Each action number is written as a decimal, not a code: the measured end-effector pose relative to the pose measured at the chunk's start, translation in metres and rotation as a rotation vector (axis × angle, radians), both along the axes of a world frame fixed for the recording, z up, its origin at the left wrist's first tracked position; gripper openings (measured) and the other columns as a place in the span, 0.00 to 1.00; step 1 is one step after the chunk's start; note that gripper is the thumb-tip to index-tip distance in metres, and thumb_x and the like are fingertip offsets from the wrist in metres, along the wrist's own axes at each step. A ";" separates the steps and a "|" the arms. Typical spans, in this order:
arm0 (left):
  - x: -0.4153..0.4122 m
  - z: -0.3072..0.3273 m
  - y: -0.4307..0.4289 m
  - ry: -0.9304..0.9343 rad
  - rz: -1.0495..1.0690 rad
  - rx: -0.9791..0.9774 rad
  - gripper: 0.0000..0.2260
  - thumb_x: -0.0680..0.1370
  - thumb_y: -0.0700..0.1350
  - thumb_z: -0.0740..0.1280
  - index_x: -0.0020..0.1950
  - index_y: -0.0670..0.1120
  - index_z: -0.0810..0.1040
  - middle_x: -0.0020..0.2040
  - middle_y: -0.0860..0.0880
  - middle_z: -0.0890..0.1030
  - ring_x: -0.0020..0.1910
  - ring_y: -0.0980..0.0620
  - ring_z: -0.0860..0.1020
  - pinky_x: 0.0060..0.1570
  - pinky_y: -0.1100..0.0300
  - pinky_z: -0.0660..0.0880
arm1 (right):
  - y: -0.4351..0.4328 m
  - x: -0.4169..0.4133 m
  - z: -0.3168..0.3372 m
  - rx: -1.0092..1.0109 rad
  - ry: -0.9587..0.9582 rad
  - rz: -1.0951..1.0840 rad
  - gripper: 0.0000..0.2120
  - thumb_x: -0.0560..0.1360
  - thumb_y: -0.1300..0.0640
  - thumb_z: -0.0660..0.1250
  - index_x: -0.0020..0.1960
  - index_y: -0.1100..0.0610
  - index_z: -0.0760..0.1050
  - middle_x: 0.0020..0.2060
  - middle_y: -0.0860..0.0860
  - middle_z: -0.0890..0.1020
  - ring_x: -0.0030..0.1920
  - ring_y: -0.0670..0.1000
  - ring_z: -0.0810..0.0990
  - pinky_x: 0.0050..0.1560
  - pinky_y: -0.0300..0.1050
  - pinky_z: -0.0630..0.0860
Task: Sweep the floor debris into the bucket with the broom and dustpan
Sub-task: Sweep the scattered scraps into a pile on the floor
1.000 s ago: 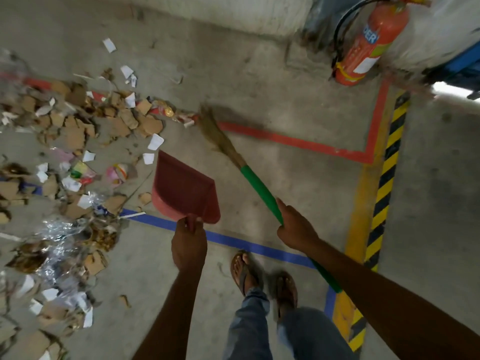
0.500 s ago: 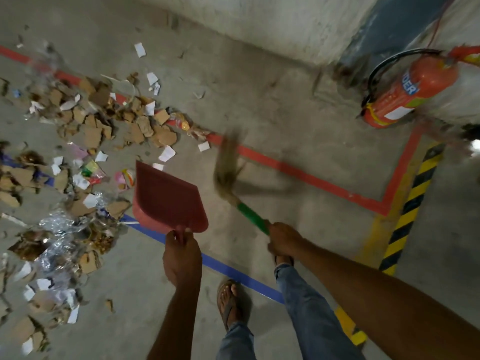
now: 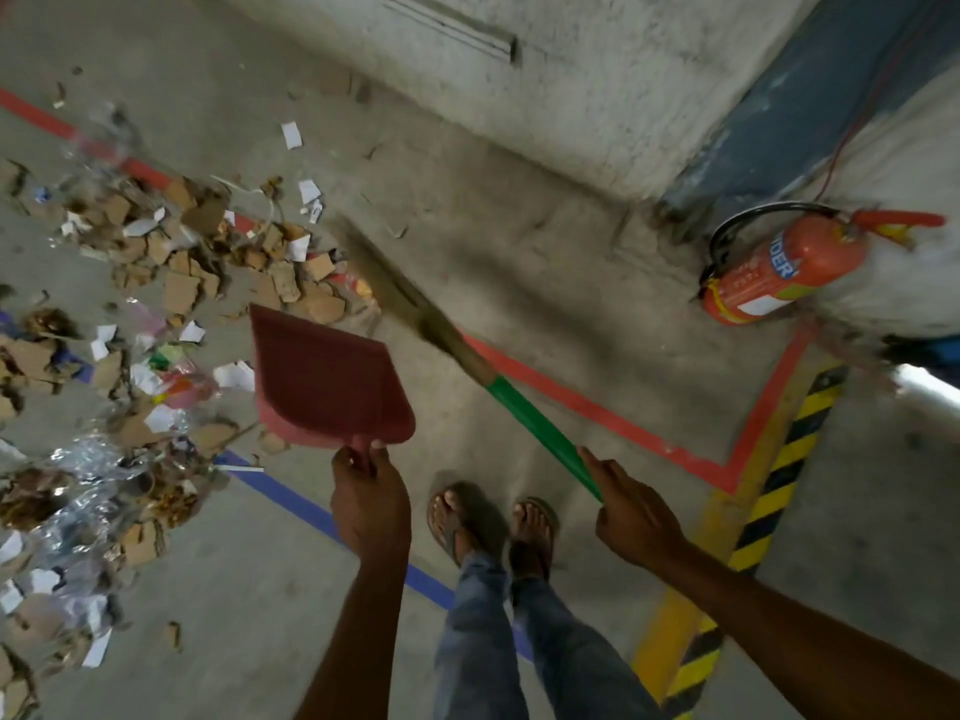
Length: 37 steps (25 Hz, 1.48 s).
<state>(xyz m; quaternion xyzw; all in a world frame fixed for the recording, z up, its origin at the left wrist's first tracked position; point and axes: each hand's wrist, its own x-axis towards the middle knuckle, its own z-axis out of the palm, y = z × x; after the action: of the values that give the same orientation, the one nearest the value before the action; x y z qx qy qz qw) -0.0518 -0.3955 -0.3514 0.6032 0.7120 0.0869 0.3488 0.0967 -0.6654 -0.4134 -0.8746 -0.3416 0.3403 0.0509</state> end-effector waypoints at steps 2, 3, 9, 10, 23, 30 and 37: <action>0.027 -0.005 -0.003 -0.036 -0.072 -0.046 0.15 0.83 0.54 0.63 0.61 0.44 0.78 0.51 0.44 0.83 0.54 0.38 0.80 0.48 0.51 0.71 | -0.016 0.029 0.003 -0.065 -0.051 -0.130 0.43 0.71 0.64 0.67 0.83 0.52 0.53 0.66 0.58 0.75 0.44 0.63 0.82 0.37 0.50 0.74; 0.038 -0.010 -0.004 -0.056 -0.097 -0.064 0.15 0.83 0.55 0.63 0.60 0.45 0.78 0.48 0.47 0.82 0.52 0.40 0.80 0.47 0.53 0.70 | -0.018 0.044 0.003 -0.107 -0.084 -0.188 0.43 0.72 0.63 0.67 0.83 0.53 0.54 0.66 0.58 0.75 0.46 0.64 0.82 0.38 0.50 0.74; 0.057 -0.044 0.010 -0.110 -0.116 -0.113 0.13 0.83 0.57 0.63 0.56 0.49 0.78 0.40 0.55 0.79 0.42 0.51 0.78 0.44 0.53 0.72 | 0.058 0.172 -0.050 -0.357 -0.015 -0.478 0.34 0.75 0.56 0.67 0.78 0.60 0.59 0.67 0.60 0.73 0.63 0.63 0.77 0.58 0.51 0.77; 0.053 -0.050 0.016 -0.124 -0.100 -0.111 0.13 0.82 0.57 0.63 0.56 0.49 0.78 0.41 0.54 0.80 0.42 0.51 0.79 0.45 0.51 0.75 | 0.080 0.186 -0.057 -0.389 0.016 -0.472 0.31 0.75 0.55 0.67 0.75 0.60 0.63 0.66 0.61 0.75 0.63 0.62 0.78 0.58 0.50 0.77; 0.068 -0.052 0.146 -0.182 0.092 -0.058 0.17 0.80 0.59 0.63 0.56 0.46 0.80 0.45 0.49 0.84 0.45 0.43 0.83 0.48 0.50 0.77 | 0.215 0.131 -0.024 -0.028 0.098 -0.262 0.41 0.73 0.60 0.67 0.82 0.51 0.54 0.71 0.57 0.71 0.68 0.61 0.75 0.64 0.51 0.74; 0.098 -0.060 0.210 -0.173 0.144 -0.028 0.17 0.77 0.61 0.63 0.52 0.48 0.79 0.43 0.51 0.84 0.43 0.45 0.83 0.49 0.44 0.80 | 0.317 0.278 -0.053 -0.278 -0.008 -0.179 0.25 0.72 0.57 0.69 0.69 0.57 0.72 0.59 0.60 0.80 0.57 0.62 0.81 0.49 0.46 0.75; 0.124 -0.057 0.249 -0.111 0.252 -0.044 0.13 0.80 0.55 0.65 0.49 0.46 0.78 0.41 0.48 0.82 0.43 0.44 0.81 0.45 0.52 0.74 | 0.352 0.261 -0.033 -0.096 0.223 0.076 0.36 0.68 0.66 0.69 0.76 0.52 0.70 0.63 0.56 0.81 0.58 0.59 0.81 0.56 0.51 0.80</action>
<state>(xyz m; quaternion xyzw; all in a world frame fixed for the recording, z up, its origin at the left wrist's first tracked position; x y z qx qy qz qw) 0.0725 -0.1463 -0.4085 0.4953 0.7636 0.1477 0.3871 0.3575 -0.3135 -0.4469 -0.8192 -0.3502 0.4530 0.0335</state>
